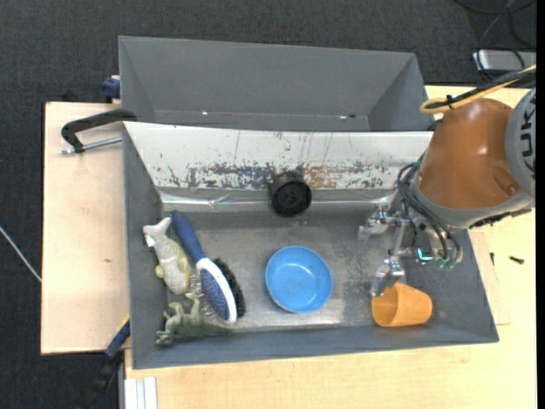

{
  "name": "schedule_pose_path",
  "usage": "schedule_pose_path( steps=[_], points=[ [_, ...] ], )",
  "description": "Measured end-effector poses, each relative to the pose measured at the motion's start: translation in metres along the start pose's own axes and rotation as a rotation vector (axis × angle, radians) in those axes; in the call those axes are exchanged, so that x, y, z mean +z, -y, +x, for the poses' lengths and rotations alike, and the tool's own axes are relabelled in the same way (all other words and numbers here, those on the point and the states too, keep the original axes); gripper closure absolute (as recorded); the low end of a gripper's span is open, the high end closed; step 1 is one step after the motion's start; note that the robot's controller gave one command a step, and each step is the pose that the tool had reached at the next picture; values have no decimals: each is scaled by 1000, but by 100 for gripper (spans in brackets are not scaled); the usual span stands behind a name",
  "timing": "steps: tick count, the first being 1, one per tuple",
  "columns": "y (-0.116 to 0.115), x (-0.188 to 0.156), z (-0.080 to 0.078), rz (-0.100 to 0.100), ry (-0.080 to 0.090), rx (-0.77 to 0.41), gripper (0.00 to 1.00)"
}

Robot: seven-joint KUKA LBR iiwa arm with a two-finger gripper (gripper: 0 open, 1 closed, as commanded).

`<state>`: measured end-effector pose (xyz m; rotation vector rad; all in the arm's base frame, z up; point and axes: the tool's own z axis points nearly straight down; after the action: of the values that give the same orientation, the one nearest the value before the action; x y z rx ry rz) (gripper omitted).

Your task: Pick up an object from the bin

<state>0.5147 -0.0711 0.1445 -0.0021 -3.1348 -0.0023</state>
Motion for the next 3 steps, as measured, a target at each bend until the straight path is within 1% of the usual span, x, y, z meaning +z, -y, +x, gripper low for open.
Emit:
schedule_pose_path(
  steps=[1, 2, 3],
  points=[
    [40, 46, 9, -4, 18, -68, 0],
    [50, 37, 10, -19, 17, -331, 0],
    [46, 33, 13, -19, 32, -536, 0]
  ],
)
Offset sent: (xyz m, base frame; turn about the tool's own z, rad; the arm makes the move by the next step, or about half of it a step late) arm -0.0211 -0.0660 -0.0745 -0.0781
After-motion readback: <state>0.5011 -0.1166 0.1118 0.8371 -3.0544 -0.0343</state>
